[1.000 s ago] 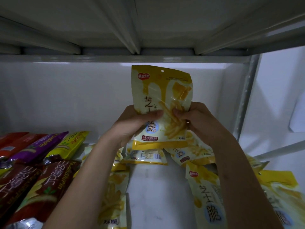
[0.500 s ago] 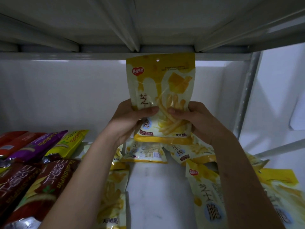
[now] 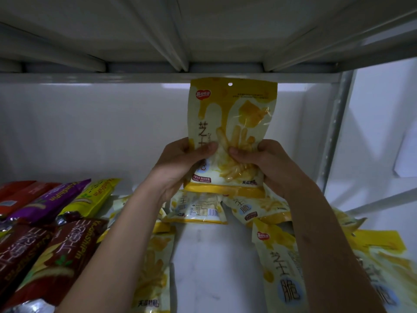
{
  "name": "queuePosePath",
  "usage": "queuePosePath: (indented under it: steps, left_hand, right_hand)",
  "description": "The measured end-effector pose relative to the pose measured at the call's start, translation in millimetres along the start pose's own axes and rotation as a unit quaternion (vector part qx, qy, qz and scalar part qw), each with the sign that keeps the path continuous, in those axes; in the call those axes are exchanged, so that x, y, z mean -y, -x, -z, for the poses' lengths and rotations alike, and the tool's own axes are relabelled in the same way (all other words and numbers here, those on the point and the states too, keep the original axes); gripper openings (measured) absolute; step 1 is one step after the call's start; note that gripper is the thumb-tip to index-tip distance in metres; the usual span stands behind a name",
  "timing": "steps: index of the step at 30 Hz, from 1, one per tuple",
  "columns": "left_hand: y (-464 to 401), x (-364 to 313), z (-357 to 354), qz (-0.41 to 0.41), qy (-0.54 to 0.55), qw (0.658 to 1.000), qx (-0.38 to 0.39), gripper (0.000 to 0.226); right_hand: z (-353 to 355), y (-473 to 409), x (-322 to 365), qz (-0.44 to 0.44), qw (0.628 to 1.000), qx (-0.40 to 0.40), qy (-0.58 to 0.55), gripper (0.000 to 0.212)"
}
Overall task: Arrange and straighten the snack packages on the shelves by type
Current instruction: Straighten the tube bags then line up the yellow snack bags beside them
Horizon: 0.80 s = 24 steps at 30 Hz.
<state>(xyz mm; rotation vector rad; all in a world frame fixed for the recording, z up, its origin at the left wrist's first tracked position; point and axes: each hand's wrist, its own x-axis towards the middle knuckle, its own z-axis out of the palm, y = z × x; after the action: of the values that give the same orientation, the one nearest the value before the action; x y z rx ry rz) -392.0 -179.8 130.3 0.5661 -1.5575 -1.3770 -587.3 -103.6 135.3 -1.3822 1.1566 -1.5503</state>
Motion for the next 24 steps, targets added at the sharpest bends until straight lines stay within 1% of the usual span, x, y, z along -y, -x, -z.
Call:
queuePosePath:
  steps: [2,5,8,10,13,15,18,19,21,24]
  left_hand:
    - [1,0,3,0.013,0.004,1.000,0.014,0.065]
    - [2,-1,4,0.034,0.007,0.999,0.040,0.059]
    - [1,-1,4,0.018,-0.012,1.000,0.013,0.048]
    - [1,-2,2,0.010,-0.018,1.000,-0.011,0.039]
    - [2,-3,1,0.012,-0.010,1.000,-0.020,0.028]
    - [3,-2,0,0.014,-0.023,1.000,-0.016,0.034]
    - [2,-2,2,0.027,-0.016,0.999,0.008,0.041]
    - [2,-2,3,0.031,-0.012,0.999,0.021,0.043]
    - [2,-1,4,0.033,-0.015,0.999,0.038,0.047]
    - [-2,2,6,0.016,-0.004,1.000,0.022,0.046]
  right_hand:
    - [0,1,1,-0.003,1.000,0.003,-0.009,0.043]
    - [0,3,2,-0.010,1.000,0.013,-0.017,0.044]
    - [-1,1,2,-0.024,0.999,0.026,-0.018,0.051]
    - [-1,-1,0,-0.033,0.999,0.030,-0.007,0.060]
    - [0,-2,-3,-0.034,0.999,0.024,0.003,0.073]
    - [1,-3,-4,-0.030,0.999,0.011,0.011,0.067]
    - [4,-6,-4,-0.024,0.999,-0.023,0.031,0.041]
    - [5,-7,-4,-0.024,0.998,-0.037,0.043,0.035]
    - [5,-8,-4,-0.027,0.997,-0.049,0.058,0.031]
    - [3,-5,-2,-0.018,0.997,-0.040,0.065,0.032]
